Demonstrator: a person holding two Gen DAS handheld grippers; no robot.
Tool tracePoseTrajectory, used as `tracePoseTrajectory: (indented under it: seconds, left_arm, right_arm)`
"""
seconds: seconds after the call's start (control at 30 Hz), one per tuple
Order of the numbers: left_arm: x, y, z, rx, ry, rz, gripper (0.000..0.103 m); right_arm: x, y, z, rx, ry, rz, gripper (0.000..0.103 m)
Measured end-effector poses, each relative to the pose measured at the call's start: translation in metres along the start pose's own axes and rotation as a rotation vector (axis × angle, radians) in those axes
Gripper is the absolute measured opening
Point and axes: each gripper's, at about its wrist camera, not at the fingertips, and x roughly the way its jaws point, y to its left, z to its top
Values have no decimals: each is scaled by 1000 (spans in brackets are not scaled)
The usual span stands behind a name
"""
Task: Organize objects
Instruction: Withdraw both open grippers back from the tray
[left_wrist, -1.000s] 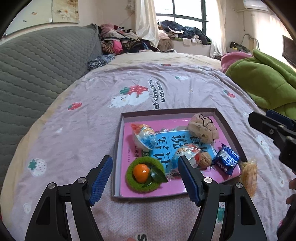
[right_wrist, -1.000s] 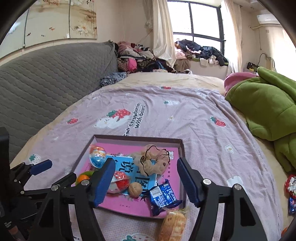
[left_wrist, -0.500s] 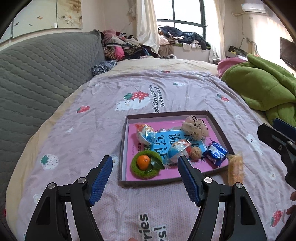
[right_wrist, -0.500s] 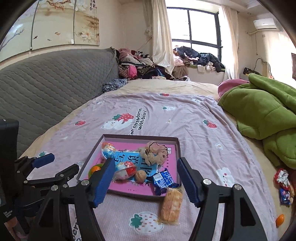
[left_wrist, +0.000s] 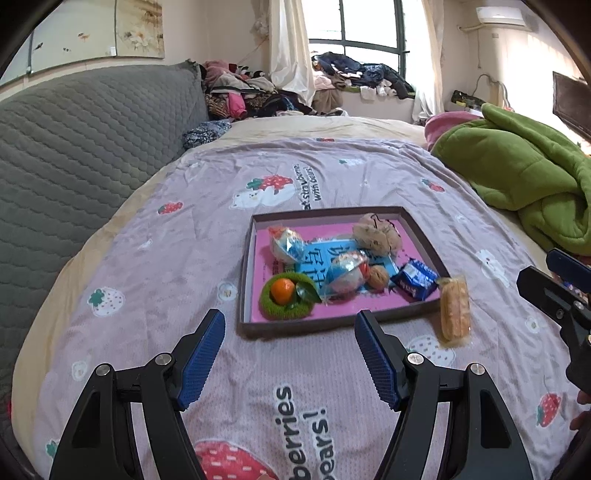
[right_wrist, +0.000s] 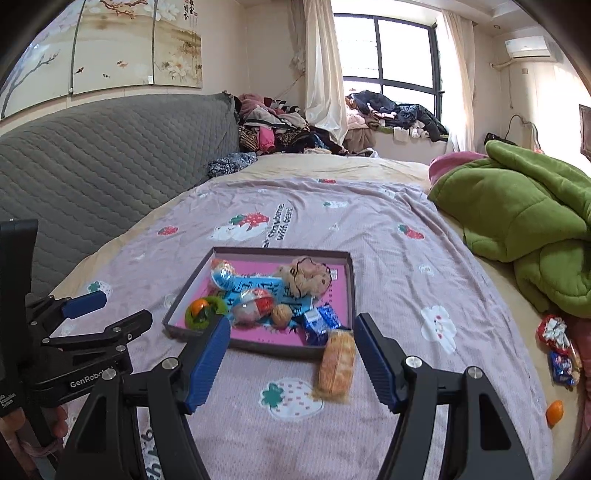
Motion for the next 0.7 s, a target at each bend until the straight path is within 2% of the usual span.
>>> tracePoseTrajectory:
  seconds: [0.43, 0.7]
  left_arm:
    - [-19, 20, -35, -20, -1, 15, 74]
    - [-24, 17, -49, -6, -6, 20, 74]
  right_arm:
    - [-10, 9, -27, -13, 7, -10, 69]
    - [-10, 12, -40, -17, 26, -15, 69]
